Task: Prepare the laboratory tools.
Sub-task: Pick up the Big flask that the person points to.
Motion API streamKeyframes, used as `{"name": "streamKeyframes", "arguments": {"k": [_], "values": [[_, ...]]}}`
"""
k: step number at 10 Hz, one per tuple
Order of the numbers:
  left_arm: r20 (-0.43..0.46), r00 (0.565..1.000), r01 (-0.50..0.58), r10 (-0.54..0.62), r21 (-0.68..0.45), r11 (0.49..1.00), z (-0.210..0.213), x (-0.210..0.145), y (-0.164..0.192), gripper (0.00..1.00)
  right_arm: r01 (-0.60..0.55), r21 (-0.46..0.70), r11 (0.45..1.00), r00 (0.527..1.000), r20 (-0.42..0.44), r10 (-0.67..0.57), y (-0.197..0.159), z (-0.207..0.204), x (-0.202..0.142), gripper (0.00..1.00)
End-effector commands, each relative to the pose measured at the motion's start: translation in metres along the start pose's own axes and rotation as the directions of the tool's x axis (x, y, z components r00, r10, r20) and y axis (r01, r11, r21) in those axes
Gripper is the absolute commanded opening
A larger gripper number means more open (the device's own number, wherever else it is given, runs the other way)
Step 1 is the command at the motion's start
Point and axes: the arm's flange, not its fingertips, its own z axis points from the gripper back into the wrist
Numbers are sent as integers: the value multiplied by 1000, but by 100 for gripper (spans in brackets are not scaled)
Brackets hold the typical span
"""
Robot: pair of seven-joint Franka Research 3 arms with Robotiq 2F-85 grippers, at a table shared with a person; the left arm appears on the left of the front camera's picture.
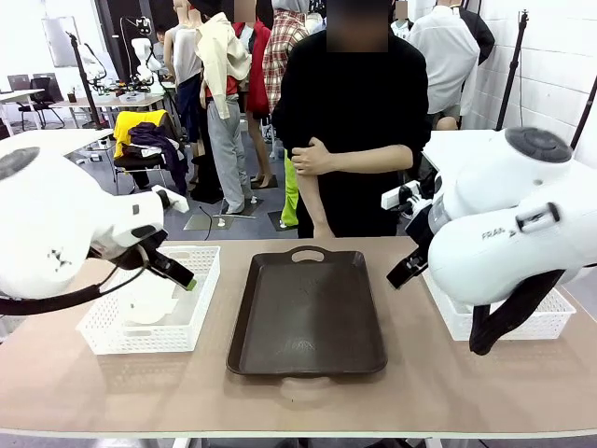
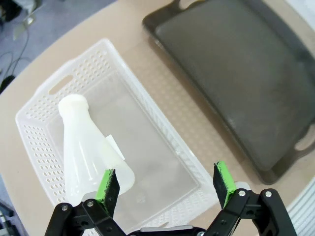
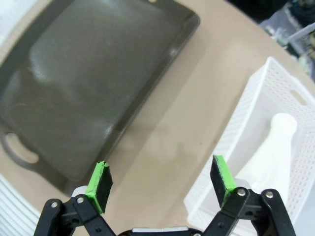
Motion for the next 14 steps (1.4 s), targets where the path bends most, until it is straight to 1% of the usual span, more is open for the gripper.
{"name": "streamKeyframes", "arguments": {"k": [1,2,3,4,5,6,7,8,9,10,13,14], "values": [[41,999,25,-17,-190,982,32,-3,22,100,9,113,994,999,48,-14,-17,45,5,100],[76,997,33,-10,-302,953,46,0,31,100,24,176,984,995,89,-40,-27,62,4,100],[96,995,20,16,-361,932,52,2,42,100,55,239,969,990,109,-83,-41,72,1,100],[92,994,-7,53,-438,899,56,1,55,100,106,278,955,979,141,-150,-52,78,-5,100],[90,992,-28,89,-526,850,56,0,69,100,135,323,937,970,151,-192,-63,81,-11,100],[89,988,-50,125,-587,808,53,-2,80,100,158,373,914,963,145,-226,-76,81,-16,100],[78,986,-63,150,-655,753,50,-4,92,100,186,419,889,959,119,-257,-86,77,-19,100],[56,983,-87,176,-699,710,44,-7,99,100,221,416,882,956,87,-280,-91,68,-19,100],[35,981,-117,191,-676,728,38,-9,100,100,246,374,894,955,65,-290,-92,63,-18,100],[105,980,-55,166,-665,745,64,-13,85,100,211,388,897,955,114,-274,-87,83,-28,100],[105,980,-55,166,-665,745,64,-13,85,100,211,388,897,955,114,-274,-87,83,-28,100],[67,982,-87,178,-671,736,56,-13,88,100,234,371,899,952,98,-288,-88,81,-26,100]]}}
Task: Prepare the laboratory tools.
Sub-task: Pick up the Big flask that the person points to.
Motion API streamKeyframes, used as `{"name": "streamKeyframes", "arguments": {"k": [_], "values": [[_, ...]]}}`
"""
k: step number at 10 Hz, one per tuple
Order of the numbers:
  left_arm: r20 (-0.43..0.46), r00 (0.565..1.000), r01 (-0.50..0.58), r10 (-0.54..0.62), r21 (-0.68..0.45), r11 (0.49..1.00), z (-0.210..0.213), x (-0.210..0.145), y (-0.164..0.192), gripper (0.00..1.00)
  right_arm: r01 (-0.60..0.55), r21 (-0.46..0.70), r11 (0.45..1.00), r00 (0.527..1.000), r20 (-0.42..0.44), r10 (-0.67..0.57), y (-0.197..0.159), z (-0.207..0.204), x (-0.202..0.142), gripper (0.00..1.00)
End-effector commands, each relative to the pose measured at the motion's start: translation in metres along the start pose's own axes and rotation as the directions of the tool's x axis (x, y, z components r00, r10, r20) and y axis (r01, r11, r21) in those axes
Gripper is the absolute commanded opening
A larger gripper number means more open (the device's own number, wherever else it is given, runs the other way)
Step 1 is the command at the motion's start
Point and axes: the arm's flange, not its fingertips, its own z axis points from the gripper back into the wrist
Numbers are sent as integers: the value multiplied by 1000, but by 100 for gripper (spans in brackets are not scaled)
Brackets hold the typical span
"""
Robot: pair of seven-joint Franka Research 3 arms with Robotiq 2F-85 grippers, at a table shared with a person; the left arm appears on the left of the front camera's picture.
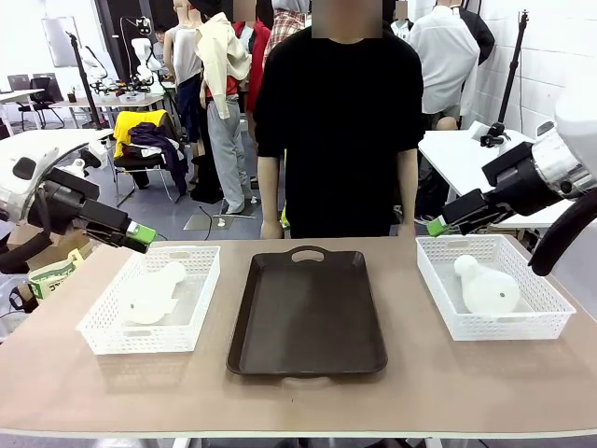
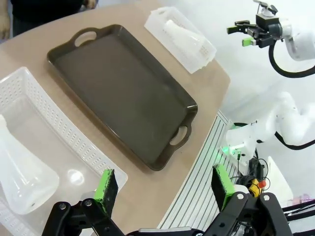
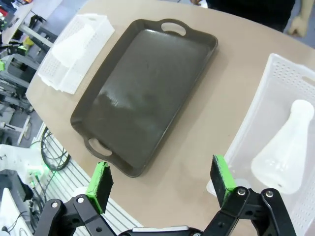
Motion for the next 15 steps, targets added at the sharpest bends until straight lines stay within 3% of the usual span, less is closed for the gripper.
{"name": "streamKeyframes", "arguments": {"k": [1,4,6,8,10,13,15], "values": [[0,1000,-17,17,-103,995,7,8,2,100,99,55,994,995,-7,-99,-19,8,9,100],[-23,993,-119,118,-334,935,45,16,22,100,307,290,906,947,4,-322,-81,62,23,100],[-101,980,-200,174,-564,801,57,13,44,100,406,397,823,908,-75,-411,-117,65,10,100],[-147,971,-239,190,-682,691,61,5,58,100,497,409,765,865,-171,-471,-152,50,-9,100],[-198,966,-258,166,-762,594,63,-4,67,100,554,474,684,826,-212,-522,-188,42,-29,100],[-244,959,-281,144,-763,582,69,-10,68,100,586,491,645,784,-141,-605,-222,51,-39,100],[-251,942,-336,224,-684,648,64,-11,77,100,600,484,637,770,-132,-625,-228,54,-40,100]]}}
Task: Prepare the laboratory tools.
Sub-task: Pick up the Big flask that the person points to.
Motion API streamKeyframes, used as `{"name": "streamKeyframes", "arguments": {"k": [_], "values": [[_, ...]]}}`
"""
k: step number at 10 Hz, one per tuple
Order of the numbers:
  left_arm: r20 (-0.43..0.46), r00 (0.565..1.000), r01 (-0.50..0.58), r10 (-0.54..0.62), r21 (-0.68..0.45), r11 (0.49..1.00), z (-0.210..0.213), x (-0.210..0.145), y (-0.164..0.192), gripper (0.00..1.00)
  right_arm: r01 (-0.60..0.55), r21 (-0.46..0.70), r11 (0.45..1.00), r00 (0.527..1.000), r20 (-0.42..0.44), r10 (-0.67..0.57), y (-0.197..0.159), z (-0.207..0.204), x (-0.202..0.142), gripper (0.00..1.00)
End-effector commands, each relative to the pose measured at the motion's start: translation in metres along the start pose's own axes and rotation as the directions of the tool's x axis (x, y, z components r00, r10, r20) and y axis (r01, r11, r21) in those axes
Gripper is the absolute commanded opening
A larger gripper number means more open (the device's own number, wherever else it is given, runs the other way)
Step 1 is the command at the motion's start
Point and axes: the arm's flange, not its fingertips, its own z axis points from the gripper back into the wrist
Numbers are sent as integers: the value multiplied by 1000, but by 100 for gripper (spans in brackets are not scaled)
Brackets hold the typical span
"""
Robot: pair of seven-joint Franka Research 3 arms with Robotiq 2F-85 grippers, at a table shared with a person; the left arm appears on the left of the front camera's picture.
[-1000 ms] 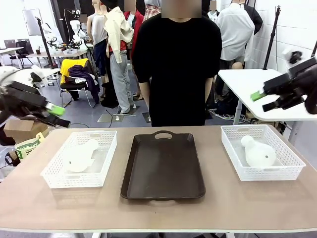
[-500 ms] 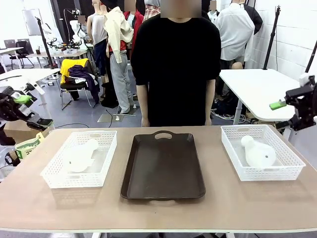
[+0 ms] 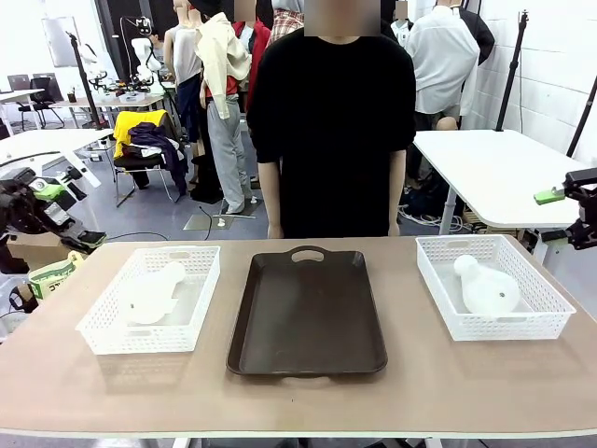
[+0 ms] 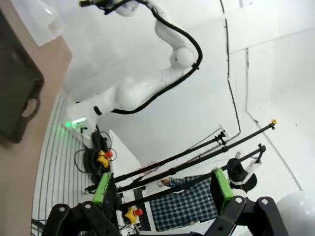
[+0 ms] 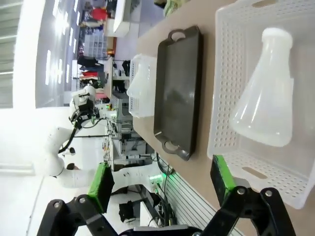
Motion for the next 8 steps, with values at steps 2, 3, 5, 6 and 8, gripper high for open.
{"name": "streamKeyframes", "arguments": {"k": [2,3,5,6,8], "values": [[148,982,-139,116,156,978,28,1,12,100,2,30,1000,1000,2,-2,5,-8,3,100],[174,975,-166,136,178,970,30,-1,18,100,11,34,999,1000,0,-11,4,-8,1,100],[281,942,-253,185,227,941,34,0,26,100,19,28,999,1000,-4,-19,3,-9,-1,100],[339,922,-270,189,209,940,34,2,29,100,9,31,999,1000,-8,-9,5,-9,0,100],[356,916,-256,184,165,953,35,3,30,100,15,34,999,1000,-5,-15,4,-11,-2,100]]}}
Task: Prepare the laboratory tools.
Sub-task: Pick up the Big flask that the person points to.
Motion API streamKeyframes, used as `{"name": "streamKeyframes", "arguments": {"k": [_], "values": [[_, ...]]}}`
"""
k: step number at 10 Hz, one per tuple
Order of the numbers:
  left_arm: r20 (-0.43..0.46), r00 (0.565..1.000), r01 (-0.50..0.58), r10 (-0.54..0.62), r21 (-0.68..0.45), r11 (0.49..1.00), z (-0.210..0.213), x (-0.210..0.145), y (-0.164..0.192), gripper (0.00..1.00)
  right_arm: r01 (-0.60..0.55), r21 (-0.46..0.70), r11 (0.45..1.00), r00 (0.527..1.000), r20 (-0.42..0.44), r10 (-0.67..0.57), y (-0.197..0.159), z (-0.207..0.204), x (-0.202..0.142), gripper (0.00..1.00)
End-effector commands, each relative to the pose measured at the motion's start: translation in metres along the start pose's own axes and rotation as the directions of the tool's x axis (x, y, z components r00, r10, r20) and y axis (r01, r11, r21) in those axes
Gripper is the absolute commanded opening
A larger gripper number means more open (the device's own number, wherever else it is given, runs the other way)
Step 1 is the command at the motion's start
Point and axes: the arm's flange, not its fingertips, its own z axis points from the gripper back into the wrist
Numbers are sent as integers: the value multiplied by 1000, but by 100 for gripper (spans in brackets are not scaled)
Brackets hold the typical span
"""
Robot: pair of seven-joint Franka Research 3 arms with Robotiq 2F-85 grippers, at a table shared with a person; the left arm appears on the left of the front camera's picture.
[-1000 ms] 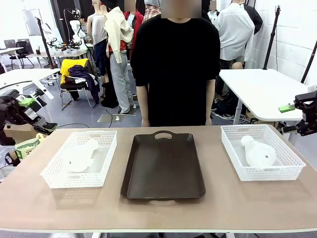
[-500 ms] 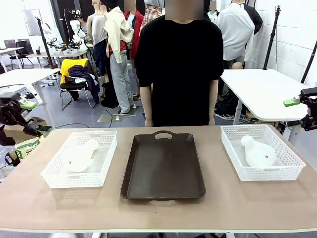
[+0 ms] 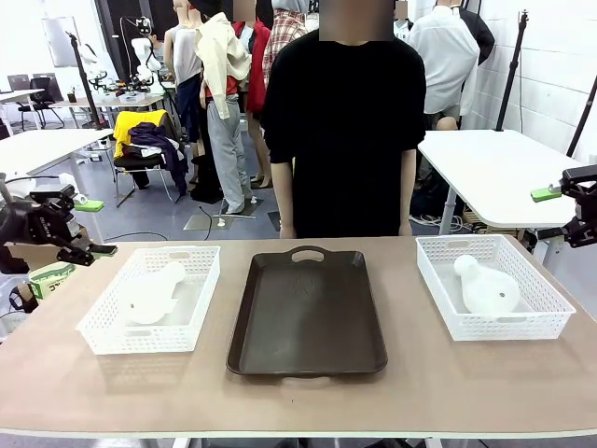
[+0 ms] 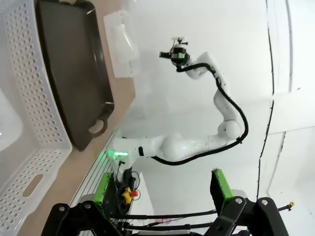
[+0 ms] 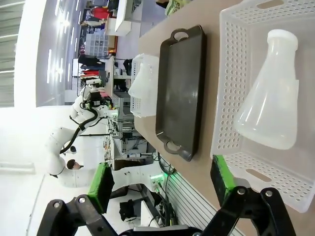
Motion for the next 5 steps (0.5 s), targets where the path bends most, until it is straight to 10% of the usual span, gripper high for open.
{"name": "streamKeyframes", "arguments": {"k": [1,5], "values": [[24,1000,-1,2,-38,999,-6,-1,-10,100,18,26,999,1000,18,-19,1,-2,-3,100],[14,1000,6,-6,-22,1000,-2,1,-3,100,2,0,1000,1000,1,-2,-1,0,-1,100]]}}
